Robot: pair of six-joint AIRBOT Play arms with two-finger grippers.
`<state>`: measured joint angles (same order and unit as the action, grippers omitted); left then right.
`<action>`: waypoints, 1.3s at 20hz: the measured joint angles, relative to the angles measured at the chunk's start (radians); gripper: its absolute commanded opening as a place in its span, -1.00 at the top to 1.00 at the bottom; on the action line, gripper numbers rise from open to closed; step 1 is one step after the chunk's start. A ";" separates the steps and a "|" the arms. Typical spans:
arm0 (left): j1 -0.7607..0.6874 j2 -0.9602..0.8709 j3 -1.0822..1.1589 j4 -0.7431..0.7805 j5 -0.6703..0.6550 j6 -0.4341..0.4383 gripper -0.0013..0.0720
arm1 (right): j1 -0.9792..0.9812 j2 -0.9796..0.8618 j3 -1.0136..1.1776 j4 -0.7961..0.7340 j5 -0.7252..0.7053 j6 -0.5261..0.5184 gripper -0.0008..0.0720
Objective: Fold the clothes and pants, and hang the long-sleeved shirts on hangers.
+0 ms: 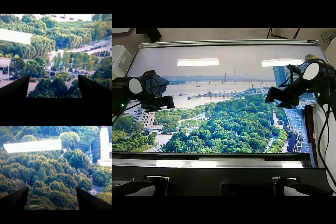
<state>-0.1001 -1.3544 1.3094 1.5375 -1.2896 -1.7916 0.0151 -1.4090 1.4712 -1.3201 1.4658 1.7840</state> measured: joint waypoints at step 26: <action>0.046 -0.101 0.043 -0.059 0.564 -0.034 -0.98 | 0.000 0.000 0.000 -0.055 -0.212 0.000 -0.91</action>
<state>-0.0544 -1.4559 1.3529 1.4784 -0.7254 -1.8256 0.0151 -1.4090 1.4712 -1.3754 1.2537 1.7840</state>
